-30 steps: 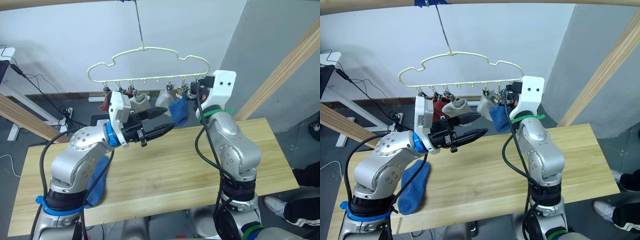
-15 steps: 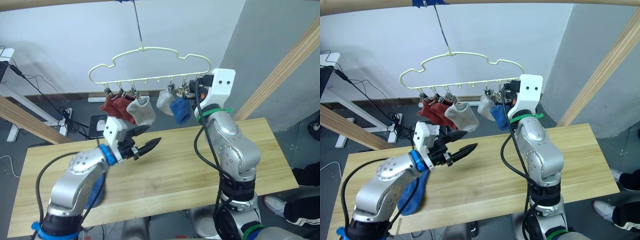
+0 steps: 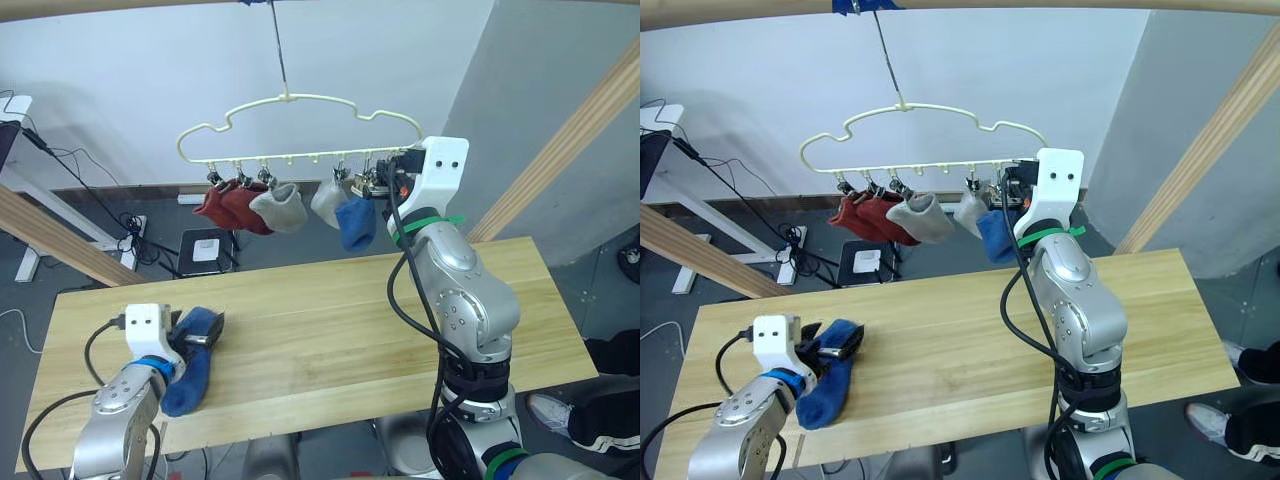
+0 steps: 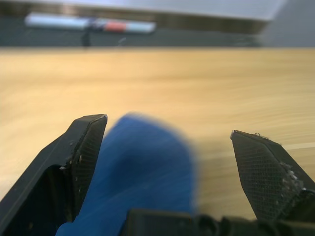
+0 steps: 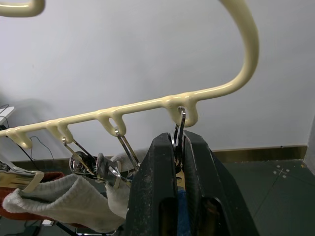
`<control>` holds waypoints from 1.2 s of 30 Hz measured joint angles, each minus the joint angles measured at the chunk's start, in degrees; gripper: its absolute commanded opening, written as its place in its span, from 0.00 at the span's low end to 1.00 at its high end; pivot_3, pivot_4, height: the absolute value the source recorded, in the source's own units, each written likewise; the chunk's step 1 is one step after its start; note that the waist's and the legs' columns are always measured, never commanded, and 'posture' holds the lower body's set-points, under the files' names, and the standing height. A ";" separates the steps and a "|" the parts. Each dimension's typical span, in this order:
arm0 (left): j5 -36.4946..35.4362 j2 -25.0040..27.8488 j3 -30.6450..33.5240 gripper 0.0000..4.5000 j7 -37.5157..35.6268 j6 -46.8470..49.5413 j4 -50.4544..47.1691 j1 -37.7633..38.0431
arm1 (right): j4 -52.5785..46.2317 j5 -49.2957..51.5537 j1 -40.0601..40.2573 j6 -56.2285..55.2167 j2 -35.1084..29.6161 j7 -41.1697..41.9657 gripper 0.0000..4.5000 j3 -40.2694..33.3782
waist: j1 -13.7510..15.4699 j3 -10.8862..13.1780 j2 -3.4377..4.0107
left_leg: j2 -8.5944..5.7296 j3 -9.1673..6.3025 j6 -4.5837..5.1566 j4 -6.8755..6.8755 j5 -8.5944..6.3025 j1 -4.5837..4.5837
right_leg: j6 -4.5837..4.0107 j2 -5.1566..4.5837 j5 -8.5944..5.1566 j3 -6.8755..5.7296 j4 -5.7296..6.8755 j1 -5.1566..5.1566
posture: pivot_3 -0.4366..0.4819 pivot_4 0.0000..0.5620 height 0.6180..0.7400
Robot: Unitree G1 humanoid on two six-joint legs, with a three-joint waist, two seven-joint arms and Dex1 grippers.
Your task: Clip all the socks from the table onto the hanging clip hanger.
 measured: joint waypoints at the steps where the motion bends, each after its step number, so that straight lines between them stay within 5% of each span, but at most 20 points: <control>1: 0.03 -0.09 0.01 0.99 0.16 0.00 0.50 -0.13 | 0.00 0.00 -0.02 0.08 0.00 0.04 0.00 0.02 | 0.00 0.00 0.00 | 0.00 0.00 0.00 0.00 0.00 0.00 | 0.00 0.00 0.00 0.00 0.00 0.00 | 0.20 0.46 1.00; 11: -0.73 -2.42 1.29 0.99 3.38 5.19 2.79 -2.89 | 0.00 -0.03 -0.07 0.83 -0.01 0.10 0.00 0.46 | -0.01 -0.45 -0.09 | -0.01 0.01 0.00 0.01 0.00 0.00 | 0.00 -0.01 0.00 0.01 0.00 0.00 | 0.20 0.46 1.00; 18: -3.55 -2.96 2.66 0.65 3.07 10.23 2.35 -3.86 | 0.00 -0.10 -0.07 0.89 -0.05 0.10 0.00 0.45 | -0.16 -0.96 -0.05 | -0.01 0.04 0.00 0.00 0.00 0.04 | -0.01 0.02 0.01 0.03 0.02 0.01 | 0.20 0.46 1.00; 36: -4.59 -3.78 1.41 0.06 -0.11 10.23 1.57 -3.68 | 0.01 -0.13 -0.07 0.89 -0.04 0.05 0.00 0.45 | -0.15 -0.98 -0.04 | 0.00 0.04 0.00 -0.02 0.00 0.03 | -0.01 0.02 0.01 0.04 0.00 0.00 | 0.20 0.46 1.00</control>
